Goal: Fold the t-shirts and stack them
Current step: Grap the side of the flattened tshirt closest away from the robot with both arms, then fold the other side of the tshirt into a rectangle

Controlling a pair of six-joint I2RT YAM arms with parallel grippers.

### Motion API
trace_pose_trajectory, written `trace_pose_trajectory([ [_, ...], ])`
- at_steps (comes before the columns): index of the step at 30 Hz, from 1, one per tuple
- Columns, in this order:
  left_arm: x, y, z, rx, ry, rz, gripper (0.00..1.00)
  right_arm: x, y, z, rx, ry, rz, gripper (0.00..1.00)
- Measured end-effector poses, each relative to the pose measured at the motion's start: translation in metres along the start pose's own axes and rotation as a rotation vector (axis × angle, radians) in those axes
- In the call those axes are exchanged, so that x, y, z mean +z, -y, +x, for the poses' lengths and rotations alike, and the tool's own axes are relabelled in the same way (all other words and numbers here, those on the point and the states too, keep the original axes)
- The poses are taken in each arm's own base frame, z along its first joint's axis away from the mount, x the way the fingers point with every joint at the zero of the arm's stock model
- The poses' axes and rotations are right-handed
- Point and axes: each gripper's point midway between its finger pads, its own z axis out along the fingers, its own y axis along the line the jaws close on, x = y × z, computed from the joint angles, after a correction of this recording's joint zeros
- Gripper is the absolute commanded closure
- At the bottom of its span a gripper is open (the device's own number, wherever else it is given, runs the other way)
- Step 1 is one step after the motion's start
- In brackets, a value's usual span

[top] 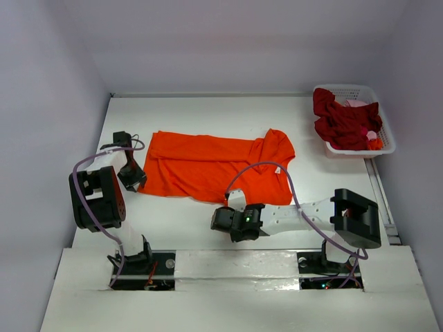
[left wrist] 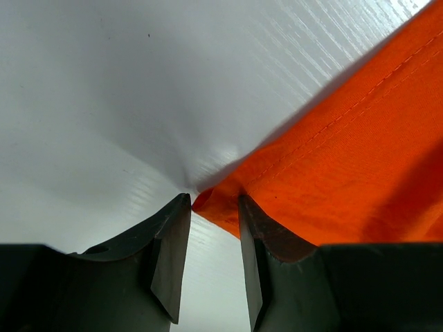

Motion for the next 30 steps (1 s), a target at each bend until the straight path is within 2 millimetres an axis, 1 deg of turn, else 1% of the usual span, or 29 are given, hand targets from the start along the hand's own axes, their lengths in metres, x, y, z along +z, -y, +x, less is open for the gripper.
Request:
trace_pose_trajectory([
  [2,0.0,0.0006,-0.0003,0.001,0.001,0.003,0.7,0.0003,0.0004,-0.0006,0.0,0.0,0.001,1.0],
  [5,0.0003,0.0009,-0.0006,0.001,0.002,0.004,0.74,0.0003,0.0004,-0.0006,-0.001,0.0,0.001,1.0],
  [13,0.0047,0.0014,-0.0001,0.002,-0.006,0.001,0.74,0.0006,0.0012,-0.0014,-0.006,0.001,0.002,1.0],
  [16,0.0047,0.0016,-0.0002,0.002,-0.006,0.002,0.76,0.0009,0.0019,-0.0023,-0.006,0.001,0.003,1.0],
  [17,0.0048,0.002,-0.0001,0.002,-0.006,0.004,0.81,0.001,0.002,-0.0025,-0.005,0.001,0.003,1.0],
  [19,0.0049,0.0027,-0.0001,0.002,-0.007,0.008,0.87,0.0009,0.0022,-0.003,-0.004,0.002,0.003,1.0],
  [20,0.005,0.0038,-0.0006,0.0,-0.006,0.013,0.94,0.0003,0.0019,-0.0034,-0.004,0.003,0.001,1.0],
  [23,0.0051,0.0056,-0.0007,0.001,-0.007,0.022,1.0,-0.0011,0.0012,-0.0046,-0.005,0.007,-0.005,1.0],
  [30,0.005,0.0058,-0.0006,-0.002,-0.009,0.027,1.0,-0.0016,0.0006,-0.0052,-0.005,0.009,-0.009,1.0],
])
